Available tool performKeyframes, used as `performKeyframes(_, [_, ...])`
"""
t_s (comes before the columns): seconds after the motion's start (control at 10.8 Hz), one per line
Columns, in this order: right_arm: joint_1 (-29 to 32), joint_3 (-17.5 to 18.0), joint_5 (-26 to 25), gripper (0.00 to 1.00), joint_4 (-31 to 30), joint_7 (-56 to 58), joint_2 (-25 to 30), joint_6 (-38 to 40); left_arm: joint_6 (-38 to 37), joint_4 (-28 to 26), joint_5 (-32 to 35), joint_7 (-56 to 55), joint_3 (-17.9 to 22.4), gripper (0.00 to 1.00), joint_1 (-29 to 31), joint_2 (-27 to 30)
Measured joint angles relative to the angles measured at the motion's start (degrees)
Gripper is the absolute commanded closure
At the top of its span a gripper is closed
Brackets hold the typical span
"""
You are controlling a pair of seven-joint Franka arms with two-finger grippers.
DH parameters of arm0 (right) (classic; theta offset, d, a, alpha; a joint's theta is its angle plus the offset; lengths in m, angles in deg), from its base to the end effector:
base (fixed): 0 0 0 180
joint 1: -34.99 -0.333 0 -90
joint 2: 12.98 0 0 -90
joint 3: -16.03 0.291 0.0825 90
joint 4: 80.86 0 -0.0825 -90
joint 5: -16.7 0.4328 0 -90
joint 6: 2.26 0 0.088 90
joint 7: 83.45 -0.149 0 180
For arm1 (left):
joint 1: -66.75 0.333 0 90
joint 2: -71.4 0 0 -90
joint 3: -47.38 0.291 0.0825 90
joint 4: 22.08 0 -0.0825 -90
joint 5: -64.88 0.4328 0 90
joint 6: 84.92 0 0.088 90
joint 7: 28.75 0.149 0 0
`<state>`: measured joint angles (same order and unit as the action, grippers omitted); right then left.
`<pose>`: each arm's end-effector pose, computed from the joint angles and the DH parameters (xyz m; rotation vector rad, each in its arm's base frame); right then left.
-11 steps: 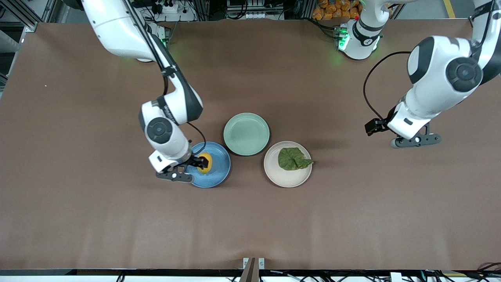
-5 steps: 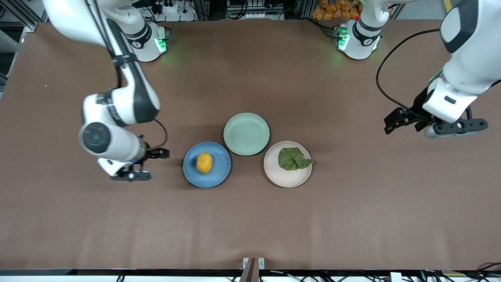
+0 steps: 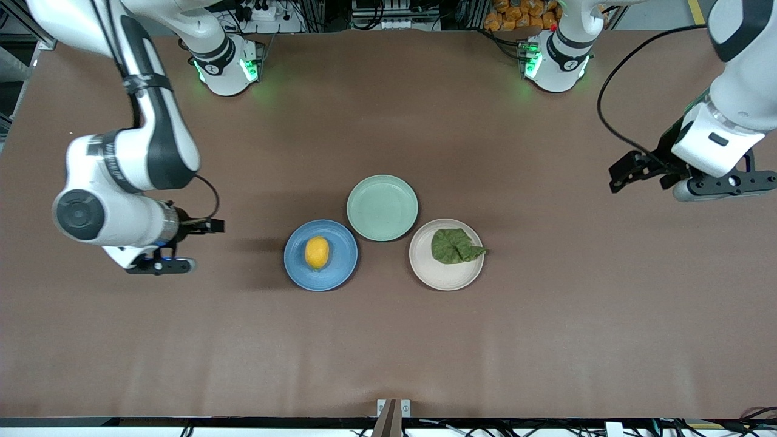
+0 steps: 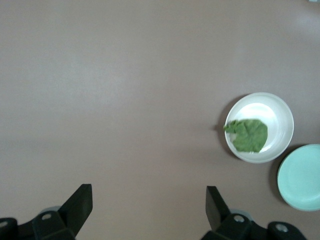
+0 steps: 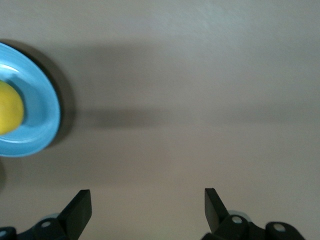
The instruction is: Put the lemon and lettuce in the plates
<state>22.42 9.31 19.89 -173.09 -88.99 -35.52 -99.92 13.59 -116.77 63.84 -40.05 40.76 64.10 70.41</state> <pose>0.6510 0.0785 0.2969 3.0862 -0.0124 -0.4586 0.6131 -0.1022 0.5174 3.1117 0.0587 0.0703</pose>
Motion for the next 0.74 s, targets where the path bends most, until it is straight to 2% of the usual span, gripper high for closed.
performKeyframes(0.28, [2.5, 0.0, -0.1, 0.00, 4.0, 0.6, 0.2, 5.9, -3.0, 1.4, 1.3, 2.5, 0.5, 0.00, 0.1, -0.1])
performKeyframes(0.74, [4.1, -1.2, -0.2, 0.00, 6.9, 0.6, 0.4, 7.9, -6.6, 4.2, 2.0, 2.5, 0.8, 0.00, 0.1, -0.1])
